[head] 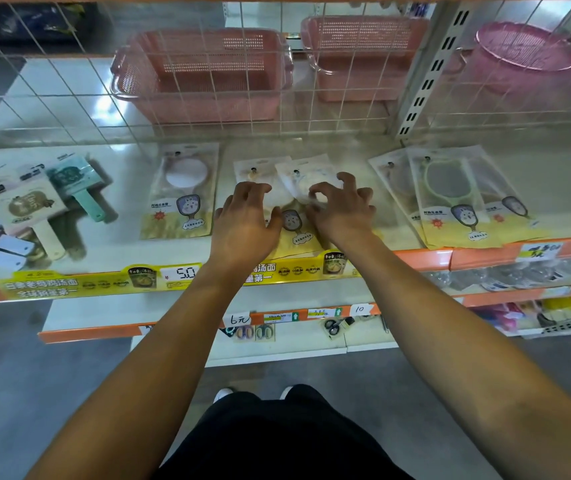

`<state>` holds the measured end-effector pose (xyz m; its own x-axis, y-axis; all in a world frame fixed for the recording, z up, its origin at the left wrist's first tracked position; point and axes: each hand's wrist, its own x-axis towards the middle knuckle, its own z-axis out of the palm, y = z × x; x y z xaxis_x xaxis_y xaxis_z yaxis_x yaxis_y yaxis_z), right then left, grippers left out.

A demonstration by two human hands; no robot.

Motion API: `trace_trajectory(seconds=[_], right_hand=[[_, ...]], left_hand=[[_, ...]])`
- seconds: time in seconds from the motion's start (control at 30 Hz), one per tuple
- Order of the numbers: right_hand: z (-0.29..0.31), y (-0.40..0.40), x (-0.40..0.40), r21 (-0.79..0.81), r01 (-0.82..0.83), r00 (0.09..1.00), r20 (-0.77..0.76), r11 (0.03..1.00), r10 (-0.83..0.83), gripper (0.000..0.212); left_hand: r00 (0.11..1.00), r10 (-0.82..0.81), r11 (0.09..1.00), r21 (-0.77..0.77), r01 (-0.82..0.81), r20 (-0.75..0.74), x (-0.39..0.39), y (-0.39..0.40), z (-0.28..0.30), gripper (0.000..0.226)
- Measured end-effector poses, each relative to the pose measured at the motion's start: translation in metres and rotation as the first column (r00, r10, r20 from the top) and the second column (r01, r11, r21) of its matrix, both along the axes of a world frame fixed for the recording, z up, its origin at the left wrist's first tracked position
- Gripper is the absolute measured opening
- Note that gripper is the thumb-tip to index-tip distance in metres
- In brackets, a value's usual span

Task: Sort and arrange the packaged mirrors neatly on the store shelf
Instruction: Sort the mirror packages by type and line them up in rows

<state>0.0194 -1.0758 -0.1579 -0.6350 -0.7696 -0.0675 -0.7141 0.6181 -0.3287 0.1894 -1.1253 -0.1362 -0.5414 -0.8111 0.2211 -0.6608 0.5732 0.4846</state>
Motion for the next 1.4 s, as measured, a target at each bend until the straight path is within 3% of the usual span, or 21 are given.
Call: trace_trajectory(seconds=[0.27, 0.47, 0.67, 1.03, 1.17, 1.4], right_hand=[[0.000, 0.004, 0.004, -0.058, 0.018, 1.000, 0.001, 0.998, -0.018, 0.027], [0.007, -0.004, 0.018, 0.064, 0.144, 0.989, 0.010, 0.988, -0.145, 0.039], [0.006, -0.012, 0.027, 0.047, 0.172, 0.985, 0.026, 0.984, -0.173, 0.030], [-0.013, -0.012, 0.045, -0.187, 0.121, 0.991, -0.040, 0.975, -0.131, 0.024], [-0.015, -0.013, 0.049, -0.312, 0.097, 0.983, -0.117, 0.945, -0.139, 0.016], [-0.001, -0.012, 0.052, -0.465, 0.104, 0.967, -0.161, 0.879, -0.199, 0.021]], left_hand=[[0.999, -0.018, 1.000, -0.009, 0.018, -0.032, 0.008, -0.001, -0.002, 0.039], [0.997, -0.045, 0.999, 0.010, 0.045, -0.058, 0.020, -0.011, -0.003, 0.038], [0.992, -0.100, 0.995, 0.002, 0.100, -0.076, 0.031, -0.021, -0.002, 0.037], [0.975, -0.178, 0.984, -0.022, 0.177, -0.129, 0.044, -0.036, -0.004, 0.042], [0.969, -0.195, 0.981, -0.021, 0.194, -0.153, 0.045, -0.045, -0.007, 0.042], [0.968, -0.216, 0.976, 0.014, 0.219, -0.126, 0.032, -0.048, -0.006, 0.039]])
